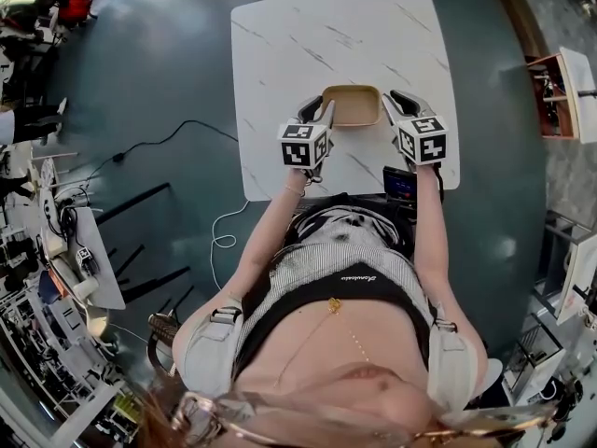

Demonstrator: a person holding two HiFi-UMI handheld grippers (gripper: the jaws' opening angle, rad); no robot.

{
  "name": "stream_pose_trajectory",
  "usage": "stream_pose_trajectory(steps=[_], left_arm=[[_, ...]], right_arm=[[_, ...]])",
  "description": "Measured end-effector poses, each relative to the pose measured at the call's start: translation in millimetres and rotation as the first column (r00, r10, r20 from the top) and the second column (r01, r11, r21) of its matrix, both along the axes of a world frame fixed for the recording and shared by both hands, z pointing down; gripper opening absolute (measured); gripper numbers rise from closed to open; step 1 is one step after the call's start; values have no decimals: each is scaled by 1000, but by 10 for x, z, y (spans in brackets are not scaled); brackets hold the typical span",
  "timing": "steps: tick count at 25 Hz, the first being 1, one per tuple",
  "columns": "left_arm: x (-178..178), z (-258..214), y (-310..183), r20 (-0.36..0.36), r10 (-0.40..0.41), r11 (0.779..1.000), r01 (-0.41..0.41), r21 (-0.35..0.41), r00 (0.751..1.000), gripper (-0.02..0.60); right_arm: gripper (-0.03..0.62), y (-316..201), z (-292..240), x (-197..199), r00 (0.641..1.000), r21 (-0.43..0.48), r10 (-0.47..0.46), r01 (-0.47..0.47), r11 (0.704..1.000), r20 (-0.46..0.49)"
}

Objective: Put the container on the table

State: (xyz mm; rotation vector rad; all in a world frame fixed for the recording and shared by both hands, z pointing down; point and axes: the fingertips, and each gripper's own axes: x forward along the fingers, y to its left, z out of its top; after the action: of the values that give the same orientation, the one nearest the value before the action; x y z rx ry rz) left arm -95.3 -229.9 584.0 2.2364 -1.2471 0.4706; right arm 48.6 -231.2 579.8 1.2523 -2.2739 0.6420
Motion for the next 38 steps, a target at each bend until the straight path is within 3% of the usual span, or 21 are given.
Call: stream_pose_trajectory(steps=[3, 6, 13, 18, 21, 29, 34, 38], left_arm=[[-24, -65, 0, 24, 3, 1000, -4, 31, 1000, 55], [-32, -163, 7, 18, -2, 998, 1, 55, 1000, 0], [12, -438, 30, 40, 16, 990, -22, 138, 999, 0], [60, -657, 57, 64, 17, 975, -31, 220, 998, 0], [102, -805, 94, 33, 24, 969, -32, 245, 999, 0], [166, -1203, 151, -36, 46, 953, -33, 302, 998, 0], [159, -1443, 180, -19, 44, 927, -34, 374, 999, 0], [164, -1649, 234, -48, 51, 910, -26, 414, 998, 0]], right_arm=[[32, 21, -115, -8, 1000, 28, -14, 14, 1000, -19], [28, 87, -181, -57, 998, 29, -51, 52, 998, -34], [28, 182, -338, -211, 995, 91, -96, 99, 991, -31], [28, 193, -483, -235, 997, 128, -72, 69, 989, 25], [28, 191, -615, -204, 997, 177, -47, 36, 983, 57], [27, 211, -1111, -200, 991, 338, -45, -2, 941, 130], [26, 256, -1369, -249, 990, 403, -66, 9, 915, 128], [26, 327, -1586, -313, 987, 468, -97, 26, 883, 127]])
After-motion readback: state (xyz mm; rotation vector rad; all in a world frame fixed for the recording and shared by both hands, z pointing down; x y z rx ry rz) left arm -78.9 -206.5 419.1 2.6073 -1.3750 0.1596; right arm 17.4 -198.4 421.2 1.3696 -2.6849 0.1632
